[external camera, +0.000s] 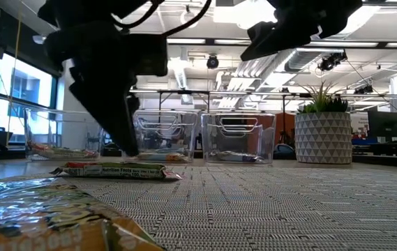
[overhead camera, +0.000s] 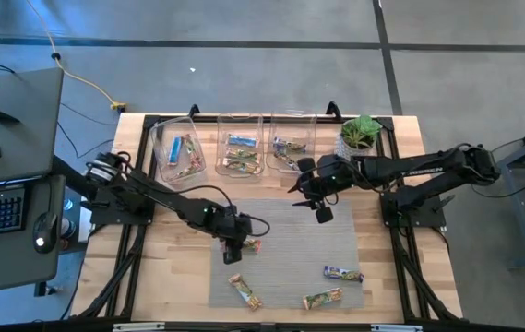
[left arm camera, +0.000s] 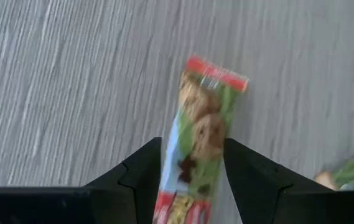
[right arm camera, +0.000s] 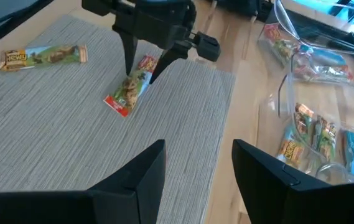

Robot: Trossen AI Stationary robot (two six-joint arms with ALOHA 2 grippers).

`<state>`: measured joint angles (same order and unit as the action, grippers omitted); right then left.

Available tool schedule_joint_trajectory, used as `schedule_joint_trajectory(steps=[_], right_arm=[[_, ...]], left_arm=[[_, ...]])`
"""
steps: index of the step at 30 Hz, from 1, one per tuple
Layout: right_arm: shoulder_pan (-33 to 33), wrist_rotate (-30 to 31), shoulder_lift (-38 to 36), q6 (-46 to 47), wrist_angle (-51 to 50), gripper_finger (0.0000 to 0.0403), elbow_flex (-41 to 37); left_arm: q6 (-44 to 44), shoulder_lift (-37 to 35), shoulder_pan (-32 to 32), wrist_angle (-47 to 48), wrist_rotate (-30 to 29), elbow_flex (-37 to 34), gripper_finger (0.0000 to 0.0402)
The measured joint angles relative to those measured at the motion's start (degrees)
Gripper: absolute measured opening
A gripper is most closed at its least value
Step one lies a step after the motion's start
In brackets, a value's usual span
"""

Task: Pick and place Granola Bars by type
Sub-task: Put the red granola bar into the left transparent bin

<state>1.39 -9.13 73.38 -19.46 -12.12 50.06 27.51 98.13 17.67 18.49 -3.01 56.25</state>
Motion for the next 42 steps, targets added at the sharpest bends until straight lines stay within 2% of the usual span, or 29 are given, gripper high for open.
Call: schedule_joint_trajectory(steps=[13, 19, 33, 42], right_arm=[[0.0, 0.0, 0.0, -0.2, -1.2, 0.0169, 0.0], [0.0, 0.0, 0.0, -1.1, -1.9, 0.0169, 0.0], [0.0, 0.0, 0.0, -1.1, -1.9, 0.0169, 0.0], [0.0, 0.0, 0.0, -1.1, -1.9, 0.0169, 0.0]], left_arm=[[-0.9, 4.2, 0.0, -0.4, 5.1, 0.2, 0.0166], [-3.8, 5.4, 0.0, -1.0, 3.6, 0.4, 0.0166], [-3.4, 5.8, 0.0, -1.6, 2.5, 0.2, 0.0165], [-3.2, 5.8, 0.0, 0.6, 2.2, 3.0, 0.0118]])
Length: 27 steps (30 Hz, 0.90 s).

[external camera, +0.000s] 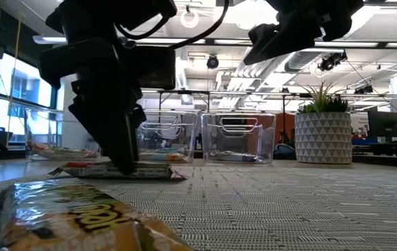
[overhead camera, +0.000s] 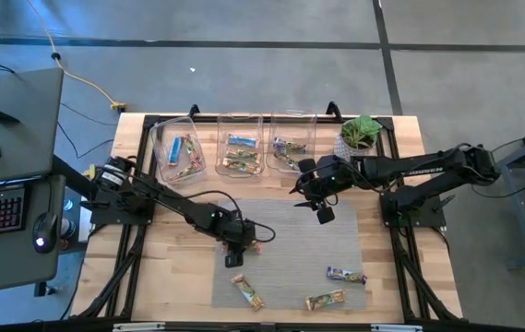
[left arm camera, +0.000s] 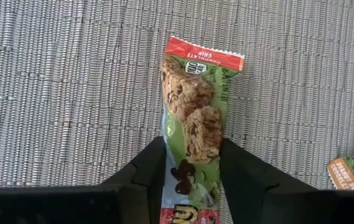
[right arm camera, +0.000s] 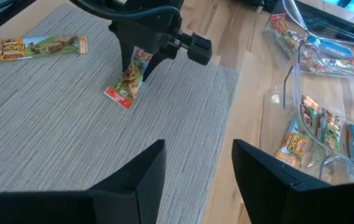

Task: Pick and place Granola Bars by type
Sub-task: Put the red granola bar into the left transparent bin

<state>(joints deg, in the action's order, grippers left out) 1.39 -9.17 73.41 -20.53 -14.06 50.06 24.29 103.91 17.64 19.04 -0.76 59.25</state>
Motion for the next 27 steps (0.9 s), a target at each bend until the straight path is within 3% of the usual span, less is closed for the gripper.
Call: schedule_joint_trajectory(steps=[11, 15, 22, 27], right_arm=[[0.0, 0.0, 0.0, 0.0, -0.3, 0.0169, 0.0], [0.0, 0.0, 0.0, 0.0, -0.3, 0.0169, 0.0], [0.0, 0.0, 0.0, 0.0, -0.3, 0.0169, 0.0], [0.0, 0.0, 0.0, 0.0, -0.3, 0.0169, 0.0]], left_arm=[[0.0, 0.1, 0.0, 12.7, 0.2, 9.5, 0.0119], [-0.3, 0.1, 0.0, 23.1, -0.2, 15.5, 0.0119], [-0.5, 0.0, 0.0, 43.2, -6.0, 26.1, 0.0119], [0.6, -0.1, 0.0, 60.5, -15.9, 31.0, 0.0119]])
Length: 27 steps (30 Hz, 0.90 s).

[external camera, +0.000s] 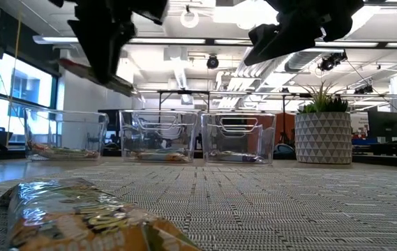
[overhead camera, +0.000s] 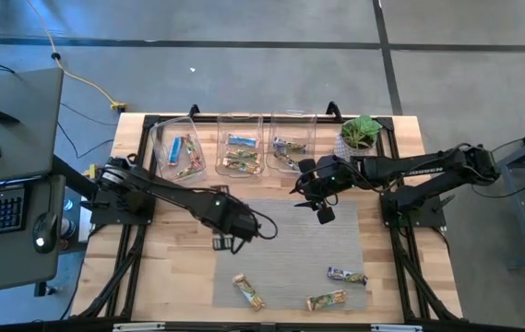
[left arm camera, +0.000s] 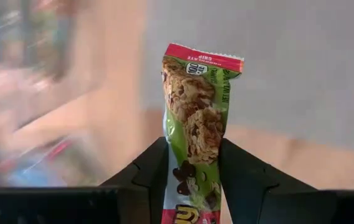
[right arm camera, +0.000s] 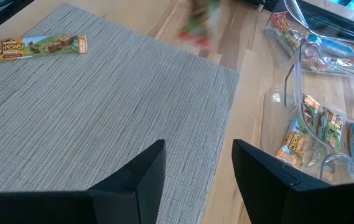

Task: Pick and place Granola Bars by type
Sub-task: Put the red granola bar into the left transparent bin

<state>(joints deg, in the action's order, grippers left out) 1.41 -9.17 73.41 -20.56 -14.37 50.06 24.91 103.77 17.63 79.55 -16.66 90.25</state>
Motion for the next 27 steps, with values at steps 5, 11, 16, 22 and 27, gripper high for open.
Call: schedule_joint_trajectory(steps=[5, 11, 16, 22, 27], right_arm=[[0.0, 0.0, 0.0, 0.0, 0.2, 0.0169, 0.0], [0.0, 0.0, 0.0, 0.1, 0.9, 0.0169, 0.0], [0.0, 0.0, 0.0, 0.2, 1.0, 0.0169, 0.0], [0.0, 0.0, 0.0, 0.2, 1.4, 0.0169, 0.0], [0.0, 0.0, 0.0, 0.1, 1.8, 0.0169, 0.0]], left_arm=[[6.0, 0.0, -1.1, 11.0, -7.7, 1.5, 0.0119], [5.0, -2.3, -6.5, 10.4, -12.6, -0.5, 0.0119], [1.6, -5.3, -14.0, 10.1, -16.8, -3.9, 0.0119], [3.2, -10.1, -25.2, 10.1, -18.4, -10.7, 0.012], [13.1, -13.2, -34.3, 6.8, -16.7, -18.3, 0.012]])
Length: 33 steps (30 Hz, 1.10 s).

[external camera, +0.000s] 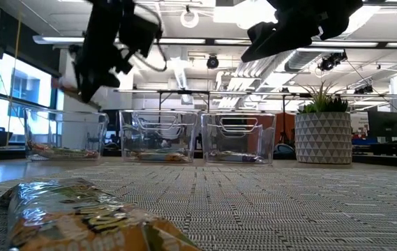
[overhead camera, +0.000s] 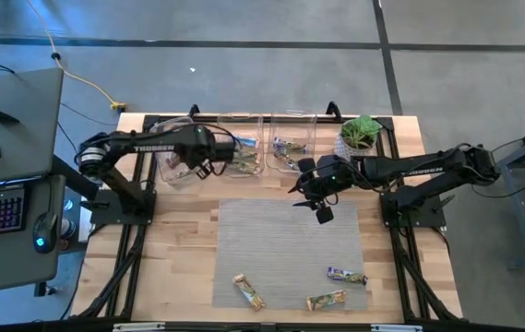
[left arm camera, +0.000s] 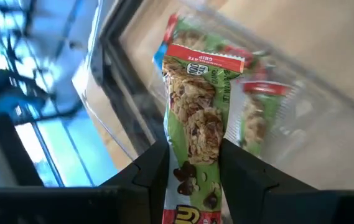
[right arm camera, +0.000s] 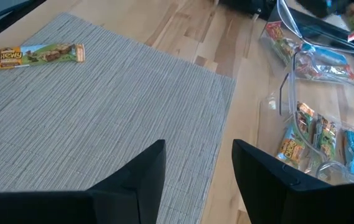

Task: Pick and place Granola Bars by type
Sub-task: Put the red granola bar into the left transparent bin

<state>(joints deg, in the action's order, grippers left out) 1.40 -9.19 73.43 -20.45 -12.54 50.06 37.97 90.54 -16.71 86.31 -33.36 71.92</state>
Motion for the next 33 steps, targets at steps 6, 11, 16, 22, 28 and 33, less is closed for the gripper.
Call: schedule_joint_trajectory(steps=[6, 11, 16, 22, 28, 33], right_arm=[[0.0, 0.0, 0.0, -0.1, 0.2, 0.0169, 0.0], [0.0, 0.0, 0.0, 0.0, 0.2, 0.0169, 0.0], [0.0, 0.0, 0.0, 0.0, 0.2, 0.0169, 0.0], [0.0, -0.1, 0.0, 0.0, 0.2, 0.0169, 0.0], [0.0, -0.3, 0.0, 0.0, 0.1, 0.0169, 0.0], [0.0, -0.3, 0.0, 0.0, -0.5, 0.0169, 0.0]], left_arm=[[-2.2, -0.1, -8.6, -14.2, 1.8, -9.1, 0.012], [-3.6, -0.1, -14.6, -27.3, 7.6, -14.0, 0.012], [-2.0, 0.2, -19.3, -30.9, 11.0, -15.6, 0.012], [-1.6, 0.1, -22.0, -30.8, 13.3, -15.6, 0.012], [-1.7, 0.1, -22.0, -30.7, 14.0, -15.6, 0.012], [-1.7, 0.2, -22.0, -31.2, 14.8, -15.5, 0.012]])
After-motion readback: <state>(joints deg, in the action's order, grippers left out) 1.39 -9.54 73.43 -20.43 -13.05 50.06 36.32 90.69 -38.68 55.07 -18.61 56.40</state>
